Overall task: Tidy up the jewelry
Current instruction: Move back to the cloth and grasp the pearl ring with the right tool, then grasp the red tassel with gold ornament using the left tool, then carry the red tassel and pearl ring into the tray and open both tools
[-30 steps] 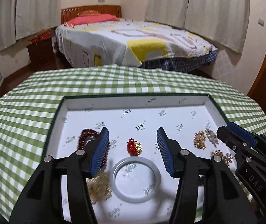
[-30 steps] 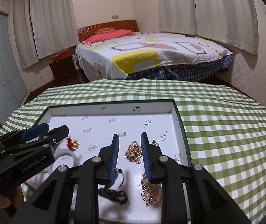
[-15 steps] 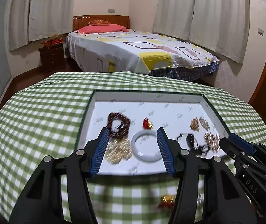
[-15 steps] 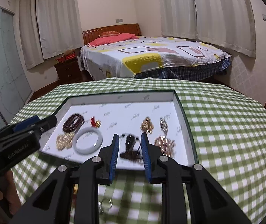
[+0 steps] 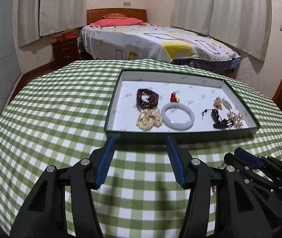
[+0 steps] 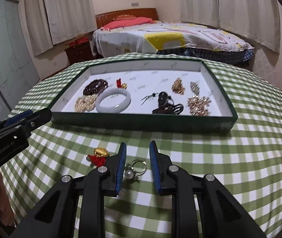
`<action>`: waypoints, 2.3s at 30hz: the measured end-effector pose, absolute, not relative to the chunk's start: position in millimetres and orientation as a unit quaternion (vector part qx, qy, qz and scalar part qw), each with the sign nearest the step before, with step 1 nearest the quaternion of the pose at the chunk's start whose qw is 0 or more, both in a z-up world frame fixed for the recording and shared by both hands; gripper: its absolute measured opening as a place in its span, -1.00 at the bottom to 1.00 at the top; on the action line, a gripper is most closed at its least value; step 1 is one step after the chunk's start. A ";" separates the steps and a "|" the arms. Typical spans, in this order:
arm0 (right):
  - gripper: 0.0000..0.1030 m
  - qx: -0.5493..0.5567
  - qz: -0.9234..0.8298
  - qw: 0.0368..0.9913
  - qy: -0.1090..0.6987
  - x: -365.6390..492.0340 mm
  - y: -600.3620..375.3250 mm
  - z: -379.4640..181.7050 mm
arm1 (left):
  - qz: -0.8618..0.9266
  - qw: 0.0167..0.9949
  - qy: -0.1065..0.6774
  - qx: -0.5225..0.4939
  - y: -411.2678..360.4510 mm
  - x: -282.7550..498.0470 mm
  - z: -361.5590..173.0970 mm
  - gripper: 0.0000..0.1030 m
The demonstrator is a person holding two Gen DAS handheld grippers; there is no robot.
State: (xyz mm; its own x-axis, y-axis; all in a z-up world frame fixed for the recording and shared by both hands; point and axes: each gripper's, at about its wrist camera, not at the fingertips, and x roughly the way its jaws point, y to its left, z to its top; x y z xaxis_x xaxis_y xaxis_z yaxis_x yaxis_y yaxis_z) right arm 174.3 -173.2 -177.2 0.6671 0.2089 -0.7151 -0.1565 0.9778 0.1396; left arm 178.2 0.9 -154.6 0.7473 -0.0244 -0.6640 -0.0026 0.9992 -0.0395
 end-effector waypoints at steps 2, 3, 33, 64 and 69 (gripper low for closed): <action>-0.52 0.032 0.100 0.911 0.399 174.3 -173.0 -177.7 | -0.004 0.934 0.358 -0.018 2.4 174.8 -157.7 0.02; -0.52 0.032 0.100 0.910 0.400 174.0 -172.2 -178.5 | -0.004 0.933 0.360 -0.018 3.4 173.8 -159.4 0.02; -0.60 0.063 0.045 0.908 0.412 155.6 -230.6 -182.2 | -0.090 0.907 0.412 0.004 -74.9 175.3 -191.1 0.02; -0.60 0.063 0.064 0.922 0.376 145.1 -222.5 -156.0 | -0.103 0.915 0.390 -0.019 -61.6 169.0 -172.4 -0.76; -0.60 0.060 0.069 0.929 0.359 143.3 -220.0 -141.5 | -0.102 0.923 0.370 -0.019 -59.3 167.4 -153.5 -0.76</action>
